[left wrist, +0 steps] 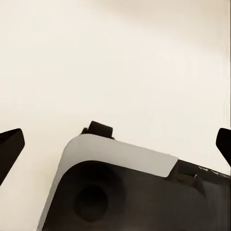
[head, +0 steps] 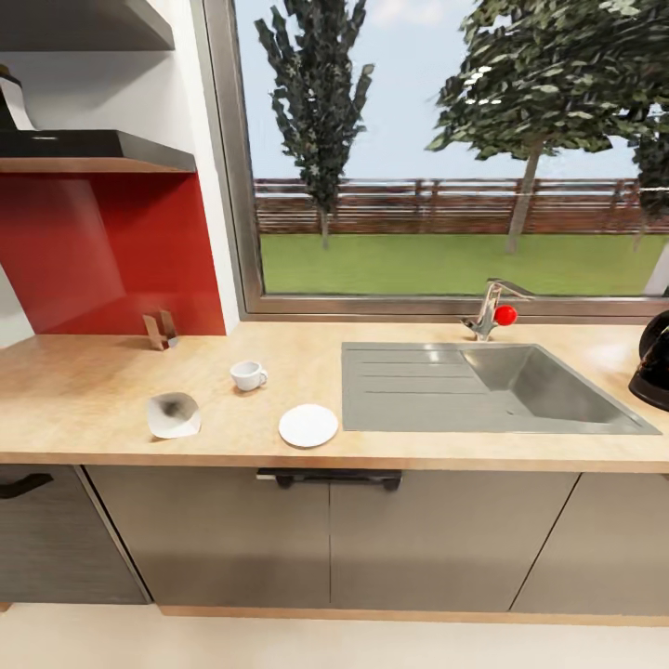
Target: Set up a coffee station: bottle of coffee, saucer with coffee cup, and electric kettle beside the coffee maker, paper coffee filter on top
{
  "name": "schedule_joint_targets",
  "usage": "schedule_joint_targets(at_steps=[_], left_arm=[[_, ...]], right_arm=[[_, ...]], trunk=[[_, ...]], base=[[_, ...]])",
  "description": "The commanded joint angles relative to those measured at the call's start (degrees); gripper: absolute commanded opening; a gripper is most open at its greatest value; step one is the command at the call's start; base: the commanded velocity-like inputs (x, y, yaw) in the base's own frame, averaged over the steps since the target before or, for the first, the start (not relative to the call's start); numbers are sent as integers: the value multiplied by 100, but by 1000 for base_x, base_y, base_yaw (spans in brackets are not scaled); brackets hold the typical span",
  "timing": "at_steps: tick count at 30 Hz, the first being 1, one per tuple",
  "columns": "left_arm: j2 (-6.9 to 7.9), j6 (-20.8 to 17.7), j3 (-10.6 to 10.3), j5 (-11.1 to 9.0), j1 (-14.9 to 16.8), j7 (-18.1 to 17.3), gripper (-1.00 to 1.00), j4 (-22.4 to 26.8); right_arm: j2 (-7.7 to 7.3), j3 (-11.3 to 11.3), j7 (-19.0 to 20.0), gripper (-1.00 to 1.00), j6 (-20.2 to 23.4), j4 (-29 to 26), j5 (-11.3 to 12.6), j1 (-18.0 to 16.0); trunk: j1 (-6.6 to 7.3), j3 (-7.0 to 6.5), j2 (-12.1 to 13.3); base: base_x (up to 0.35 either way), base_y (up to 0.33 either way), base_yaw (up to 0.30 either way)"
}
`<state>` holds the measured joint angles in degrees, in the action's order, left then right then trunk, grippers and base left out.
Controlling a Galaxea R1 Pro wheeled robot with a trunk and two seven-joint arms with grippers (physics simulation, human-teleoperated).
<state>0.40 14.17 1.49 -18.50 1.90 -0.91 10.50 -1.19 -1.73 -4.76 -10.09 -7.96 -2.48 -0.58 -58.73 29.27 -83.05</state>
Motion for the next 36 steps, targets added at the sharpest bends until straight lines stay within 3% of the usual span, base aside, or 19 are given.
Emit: schedule_joint_targets(at_steps=[1,5,10,14,16,28,33,36], left_arm=[[-19,2,17,26,3,-11,100,21],[-19,-12,-6,91,3,-62,100,38],[47,22,19,55,3,-71,100,-7],[-76,21,-11,139,3,-150,100,-92],[-79,12,-11,124,3,-173,100,-95],[-98,30,-58,192,3,-195,100,-41],[64,60,45,193,3,-98,100,-124],[-4,26,-19,204,3,-184,100,-124]], right_arm=[[-32,-50,22,100,-51,-28,-59,2],[-161,-186,150,100,-180,-156,-169,132],[2,-165,105,100,-17,6,-248,-32],[-86,-153,99,100,-148,34,-178,100],[-24,-150,51,100,-129,100,-243,94],[-46,-188,62,100,-354,-25,-234,188],[116,-342,-99,100,-192,137,-397,25],[132,-258,-128,100,-95,233,-373,-72]], trunk=[[0,6,-3],[0,6,-3],[1,6,-3],[1,6,-3],[1,6,-3],[1,6,-3],[1,6,-3],[1,6,-3]], base=[[0,0,0],[0,0,0],[0,0,0],[0,0,0],[0,0,0],[0,0,0],[0,0,0],[0,0,0]])
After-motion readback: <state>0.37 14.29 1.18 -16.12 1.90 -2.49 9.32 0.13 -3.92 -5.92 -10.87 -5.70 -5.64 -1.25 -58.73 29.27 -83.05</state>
